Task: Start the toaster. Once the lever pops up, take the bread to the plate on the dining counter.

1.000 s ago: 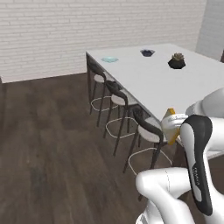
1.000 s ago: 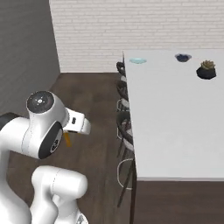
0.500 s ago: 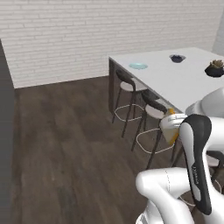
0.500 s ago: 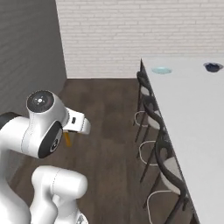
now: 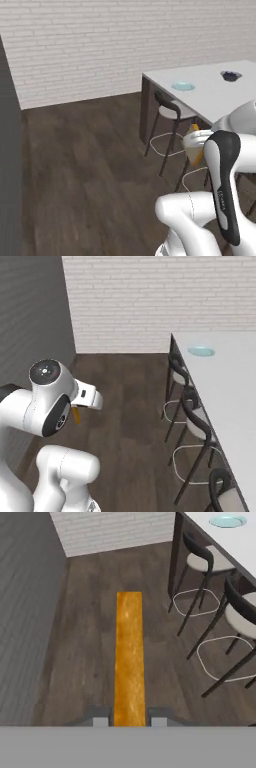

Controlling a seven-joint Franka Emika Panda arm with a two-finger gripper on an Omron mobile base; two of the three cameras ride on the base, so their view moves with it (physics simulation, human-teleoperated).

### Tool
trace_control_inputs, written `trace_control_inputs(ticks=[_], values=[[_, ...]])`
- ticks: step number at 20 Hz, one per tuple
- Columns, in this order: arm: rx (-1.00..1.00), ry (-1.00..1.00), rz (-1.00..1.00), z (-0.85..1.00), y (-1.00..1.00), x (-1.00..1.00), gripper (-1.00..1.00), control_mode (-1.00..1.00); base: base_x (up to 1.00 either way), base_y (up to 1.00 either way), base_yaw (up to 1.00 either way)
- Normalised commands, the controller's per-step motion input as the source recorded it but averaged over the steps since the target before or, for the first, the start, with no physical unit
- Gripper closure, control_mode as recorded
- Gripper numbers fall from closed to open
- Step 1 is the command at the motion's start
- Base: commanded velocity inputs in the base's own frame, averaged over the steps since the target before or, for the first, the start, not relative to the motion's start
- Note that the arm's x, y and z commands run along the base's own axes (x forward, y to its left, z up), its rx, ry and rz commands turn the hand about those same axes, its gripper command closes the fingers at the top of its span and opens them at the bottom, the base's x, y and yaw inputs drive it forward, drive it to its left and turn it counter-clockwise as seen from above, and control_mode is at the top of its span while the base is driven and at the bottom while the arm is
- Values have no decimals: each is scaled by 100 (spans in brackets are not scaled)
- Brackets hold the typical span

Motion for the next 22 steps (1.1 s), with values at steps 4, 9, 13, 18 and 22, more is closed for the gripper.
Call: trace_control_inputs(ticks=[4,9,13,18,22], values=[[0,0,0,0,0,0,100,100,100,12,-4],[0,0,0,0,0,0,100,100,100,10,-8],[0,0,0,0,0,0,100,100,100,2,-17],[0,0,0,0,0,0,100,100,100,0,-32],[0,0,0,0,0,0,100,100,87,0,-47]])
